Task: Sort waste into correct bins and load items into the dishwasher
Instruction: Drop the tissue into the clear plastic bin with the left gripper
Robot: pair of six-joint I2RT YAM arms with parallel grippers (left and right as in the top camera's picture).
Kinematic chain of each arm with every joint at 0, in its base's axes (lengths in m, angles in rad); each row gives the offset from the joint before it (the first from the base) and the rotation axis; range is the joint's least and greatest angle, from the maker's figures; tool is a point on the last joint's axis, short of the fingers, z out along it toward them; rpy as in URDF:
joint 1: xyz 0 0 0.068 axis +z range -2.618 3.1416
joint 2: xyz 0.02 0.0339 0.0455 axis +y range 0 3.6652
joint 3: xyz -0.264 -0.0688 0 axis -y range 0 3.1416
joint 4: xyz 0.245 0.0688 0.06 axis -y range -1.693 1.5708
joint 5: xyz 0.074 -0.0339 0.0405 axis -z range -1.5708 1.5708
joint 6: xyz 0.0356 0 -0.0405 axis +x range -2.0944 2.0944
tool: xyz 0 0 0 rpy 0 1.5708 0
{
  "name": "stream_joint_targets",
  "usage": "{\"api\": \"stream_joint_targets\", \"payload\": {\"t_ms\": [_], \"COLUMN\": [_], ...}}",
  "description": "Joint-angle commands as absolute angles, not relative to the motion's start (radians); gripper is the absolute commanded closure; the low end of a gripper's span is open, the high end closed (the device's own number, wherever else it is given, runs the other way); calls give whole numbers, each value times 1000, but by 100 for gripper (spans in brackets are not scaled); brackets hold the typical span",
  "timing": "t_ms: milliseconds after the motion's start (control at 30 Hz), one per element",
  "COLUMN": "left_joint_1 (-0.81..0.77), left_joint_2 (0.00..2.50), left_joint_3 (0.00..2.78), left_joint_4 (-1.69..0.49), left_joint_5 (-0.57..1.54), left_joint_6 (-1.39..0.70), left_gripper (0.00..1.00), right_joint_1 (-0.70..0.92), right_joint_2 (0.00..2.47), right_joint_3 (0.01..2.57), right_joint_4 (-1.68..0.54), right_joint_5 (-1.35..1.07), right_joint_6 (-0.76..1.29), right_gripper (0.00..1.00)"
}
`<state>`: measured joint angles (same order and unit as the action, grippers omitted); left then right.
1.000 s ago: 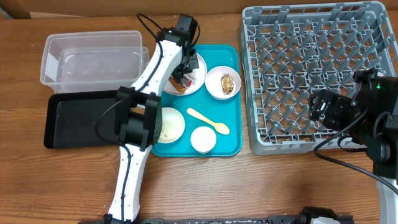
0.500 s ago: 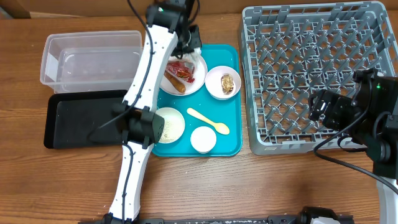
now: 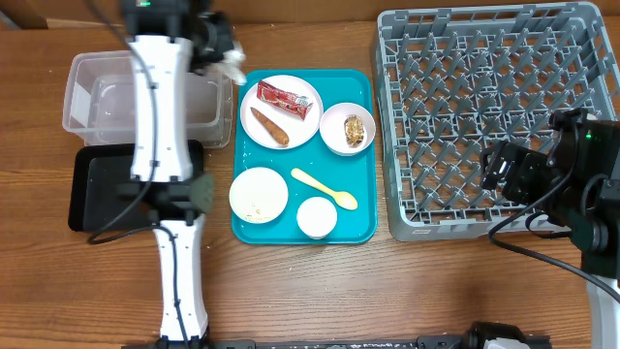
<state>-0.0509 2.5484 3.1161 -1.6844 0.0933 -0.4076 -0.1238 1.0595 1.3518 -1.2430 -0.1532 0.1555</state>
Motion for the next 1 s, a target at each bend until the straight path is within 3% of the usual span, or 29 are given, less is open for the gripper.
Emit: {"api": "stream_joint_targets", "payload": {"t_ms": [0,67,133,167,200,233,300,433,633,800,967], "left_joint_1": [29,64,80,85,88,88,88,87,17,-157,-277], "left_joint_2": [2506,2506,2506,2506,2506,2506,2506,2504,2503,2512,2532], "left_joint_3": [3087,3031,2974,2946,2899,2864,2793,2796,2989,2983,2833], "left_joint_4": [-1689,-1689,-1687,-1682,-1666,-1647,-1588,-1562,-1575,-1568,-1461], "left_joint_5": [54,4,-40,-62,-91,-112,-131,-92,238,112,-6], "left_joint_6": [-380,-380,-380,-380,-381,-381,-381,-378,-144,-110,-248], "left_gripper": [96,94,83,71,44,26,0,0,0,0,0], "right_joint_1": [-124,-124,-124,-124,-124,-124,-124,-124,-124,-124,-124], "right_joint_2": [1058,1058,1058,1058,1058,1058,1058,1058,1058,1058,1058], "right_joint_3": [1374,1374,1374,1374,1374,1374,1374,1374,1374,1374,1374], "right_joint_4": [-1241,-1242,-1242,-1242,-1242,-1243,-1248,-1260,-1262,-1263,-1266], "right_joint_5": [-159,-159,-159,-159,-159,-159,-160,-160,-159,-160,-189], "right_joint_6": [153,153,153,153,153,156,156,157,157,157,157], "right_gripper": [0,0,0,0,0,0,0,0,0,0,0]}}
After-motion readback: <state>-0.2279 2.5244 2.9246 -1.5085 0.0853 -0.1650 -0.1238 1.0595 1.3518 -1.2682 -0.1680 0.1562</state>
